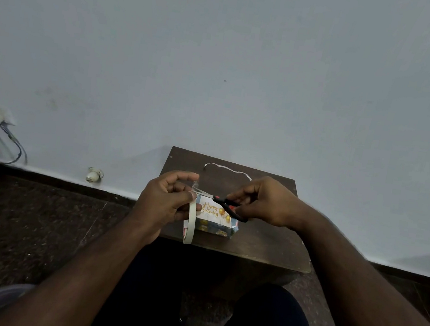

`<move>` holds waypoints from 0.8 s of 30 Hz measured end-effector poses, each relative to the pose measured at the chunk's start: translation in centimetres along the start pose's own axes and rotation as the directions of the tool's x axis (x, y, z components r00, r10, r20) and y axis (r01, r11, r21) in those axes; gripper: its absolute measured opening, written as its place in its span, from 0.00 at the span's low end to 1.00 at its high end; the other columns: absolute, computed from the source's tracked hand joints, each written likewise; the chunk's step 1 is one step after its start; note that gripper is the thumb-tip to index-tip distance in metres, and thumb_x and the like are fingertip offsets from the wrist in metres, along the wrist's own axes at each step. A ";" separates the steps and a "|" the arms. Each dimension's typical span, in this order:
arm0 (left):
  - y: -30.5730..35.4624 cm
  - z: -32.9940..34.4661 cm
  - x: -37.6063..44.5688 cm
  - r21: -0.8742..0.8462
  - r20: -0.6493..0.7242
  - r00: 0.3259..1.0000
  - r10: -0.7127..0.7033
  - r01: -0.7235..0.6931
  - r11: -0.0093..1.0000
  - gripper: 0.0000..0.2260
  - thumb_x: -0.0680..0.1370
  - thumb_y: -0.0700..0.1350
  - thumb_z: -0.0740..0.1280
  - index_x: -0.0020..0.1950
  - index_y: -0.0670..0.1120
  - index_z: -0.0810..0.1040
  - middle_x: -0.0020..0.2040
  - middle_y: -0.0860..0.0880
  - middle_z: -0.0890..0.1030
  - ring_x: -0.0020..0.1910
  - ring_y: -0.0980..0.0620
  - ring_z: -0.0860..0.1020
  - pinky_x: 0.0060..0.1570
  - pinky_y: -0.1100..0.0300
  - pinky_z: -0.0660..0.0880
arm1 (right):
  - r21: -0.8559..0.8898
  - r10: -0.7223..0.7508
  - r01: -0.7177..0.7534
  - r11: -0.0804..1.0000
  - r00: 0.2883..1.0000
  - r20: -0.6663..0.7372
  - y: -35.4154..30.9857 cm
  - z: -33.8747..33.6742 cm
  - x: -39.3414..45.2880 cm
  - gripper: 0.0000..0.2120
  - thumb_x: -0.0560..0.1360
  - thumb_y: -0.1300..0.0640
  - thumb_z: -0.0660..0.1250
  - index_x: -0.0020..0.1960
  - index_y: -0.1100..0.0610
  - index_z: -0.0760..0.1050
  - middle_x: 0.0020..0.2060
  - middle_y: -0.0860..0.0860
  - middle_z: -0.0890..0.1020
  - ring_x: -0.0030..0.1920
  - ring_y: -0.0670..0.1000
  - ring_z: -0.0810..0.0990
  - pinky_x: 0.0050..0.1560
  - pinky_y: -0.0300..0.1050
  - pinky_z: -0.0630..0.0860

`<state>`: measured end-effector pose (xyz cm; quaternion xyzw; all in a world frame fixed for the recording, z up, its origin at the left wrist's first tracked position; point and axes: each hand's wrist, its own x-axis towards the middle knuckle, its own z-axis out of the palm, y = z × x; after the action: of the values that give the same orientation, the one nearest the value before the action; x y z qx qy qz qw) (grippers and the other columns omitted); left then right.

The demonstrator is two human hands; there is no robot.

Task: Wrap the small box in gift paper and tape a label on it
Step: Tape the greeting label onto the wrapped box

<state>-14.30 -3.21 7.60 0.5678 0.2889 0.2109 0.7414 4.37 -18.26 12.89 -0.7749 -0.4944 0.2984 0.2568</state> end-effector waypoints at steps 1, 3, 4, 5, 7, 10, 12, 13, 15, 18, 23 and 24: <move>0.0 0.0 0.0 0.000 0.000 1.000 0.001 -0.001 1.000 0.16 0.78 0.31 0.68 0.61 0.47 0.81 0.44 0.44 0.82 0.44 0.43 0.87 0.39 0.54 0.83 | -0.030 -0.001 0.001 1.000 1.000 -0.002 0.0 0.0 0.1 0.13 0.73 0.62 0.74 0.56 0.52 0.85 0.43 0.45 0.87 0.46 0.50 0.86 0.52 0.51 0.83; 0.0 0.0 0.0 -0.007 0.003 1.000 0.003 -0.003 1.000 0.16 0.78 0.31 0.68 0.61 0.47 0.81 0.44 0.44 0.82 0.44 0.43 0.87 0.39 0.54 0.83 | -0.053 -0.002 0.001 0.999 1.000 -0.012 0.0 0.0 0.4 0.13 0.73 0.62 0.74 0.56 0.52 0.85 0.43 0.45 0.87 0.45 0.50 0.86 0.51 0.52 0.83; 0.1 0.0 0.0 -0.009 0.004 1.000 0.006 -0.006 1.000 0.16 0.78 0.31 0.68 0.61 0.46 0.81 0.43 0.44 0.82 0.44 0.43 0.87 0.39 0.54 0.83 | -0.057 -0.006 0.005 0.998 1.000 -0.020 0.1 0.0 0.4 0.13 0.73 0.63 0.74 0.56 0.53 0.85 0.43 0.44 0.87 0.45 0.49 0.85 0.51 0.51 0.83; 0.1 0.0 -0.1 -0.010 0.006 1.000 0.008 -0.008 1.000 0.16 0.78 0.31 0.68 0.61 0.46 0.81 0.43 0.44 0.82 0.43 0.43 0.87 0.39 0.55 0.83 | -0.063 -0.014 0.012 0.998 1.000 -0.027 0.1 0.0 0.5 0.13 0.73 0.63 0.75 0.56 0.53 0.85 0.43 0.43 0.87 0.44 0.48 0.85 0.50 0.49 0.84; 0.1 0.0 -0.1 -0.009 0.006 1.000 0.010 -0.009 1.000 0.16 0.78 0.31 0.68 0.61 0.46 0.81 0.44 0.43 0.82 0.43 0.44 0.87 0.38 0.55 0.83 | -0.079 -0.025 0.022 0.997 0.999 -0.041 0.1 0.1 0.6 0.12 0.74 0.63 0.75 0.56 0.53 0.85 0.41 0.40 0.86 0.43 0.46 0.85 0.48 0.46 0.84; 0.1 0.0 -0.1 -0.008 0.003 1.000 0.010 -0.010 1.000 0.16 0.78 0.31 0.68 0.61 0.46 0.81 0.44 0.43 0.81 0.44 0.44 0.87 0.38 0.55 0.83 | -0.110 -0.040 0.035 0.993 0.998 -0.048 -0.1 0.1 0.7 0.12 0.74 0.62 0.74 0.57 0.52 0.85 0.42 0.39 0.85 0.43 0.42 0.84 0.46 0.42 0.83; 0.1 0.0 -0.1 -0.007 0.003 1.000 0.011 -0.011 1.000 0.15 0.78 0.31 0.68 0.61 0.46 0.81 0.43 0.42 0.81 0.44 0.44 0.87 0.38 0.55 0.83 | -0.141 -0.059 0.051 0.989 0.997 -0.049 -0.2 0.1 0.7 0.12 0.75 0.62 0.74 0.57 0.53 0.85 0.45 0.41 0.85 0.42 0.39 0.83 0.44 0.38 0.82; 0.1 0.0 0.0 -0.008 0.002 1.000 0.011 -0.011 1.000 0.15 0.78 0.31 0.68 0.61 0.46 0.81 0.43 0.43 0.81 0.44 0.44 0.87 0.38 0.55 0.83 | -0.145 -0.062 0.054 0.988 0.996 -0.056 -0.1 0.1 0.7 0.12 0.75 0.62 0.73 0.57 0.53 0.85 0.45 0.41 0.85 0.41 0.38 0.82 0.42 0.37 0.81; 0.0 0.0 0.0 -0.009 0.004 1.000 0.016 -0.016 1.000 0.15 0.78 0.31 0.68 0.60 0.46 0.81 0.42 0.44 0.82 0.44 0.43 0.86 0.39 0.54 0.83 | -0.137 -0.056 0.045 0.989 0.995 -0.079 0.0 0.2 0.8 0.11 0.75 0.62 0.73 0.56 0.52 0.85 0.44 0.42 0.85 0.40 0.37 0.81 0.38 0.33 0.78; -0.1 -0.1 0.0 -0.009 0.013 1.000 0.025 -0.025 1.000 0.16 0.78 0.30 0.68 0.60 0.47 0.81 0.39 0.46 0.82 0.45 0.42 0.86 0.40 0.53 0.83 | -0.161 -0.058 0.043 0.986 0.994 -0.091 0.2 0.4 0.9 0.11 0.74 0.62 0.74 0.54 0.51 0.86 0.43 0.43 0.86 0.41 0.38 0.82 0.40 0.32 0.77; -0.1 -0.2 0.0 -0.001 0.001 1.000 0.032 -0.032 1.000 0.18 0.77 0.30 0.68 0.62 0.48 0.81 0.40 0.45 0.82 0.45 0.42 0.86 0.39 0.53 0.82 | -0.189 -0.021 0.014 0.982 0.999 -0.036 0.0 0.9 0.6 0.17 0.73 0.59 0.74 0.59 0.47 0.82 0.46 0.41 0.85 0.46 0.41 0.83 0.50 0.40 0.81; -0.1 -0.2 0.0 -0.002 -0.002 1.000 0.031 -0.031 1.000 0.19 0.77 0.30 0.68 0.62 0.49 0.80 0.42 0.43 0.82 0.45 0.42 0.86 0.39 0.53 0.83 | -0.209 -0.017 0.011 0.978 0.999 -0.030 0.0 1.0 0.5 0.17 0.73 0.58 0.74 0.60 0.45 0.81 0.46 0.42 0.85 0.46 0.41 0.82 0.50 0.40 0.80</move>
<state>-14.42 -3.11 7.51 0.5713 0.2804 0.2232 0.7384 3.81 -17.64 12.09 -0.7987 -0.5244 0.2308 0.1840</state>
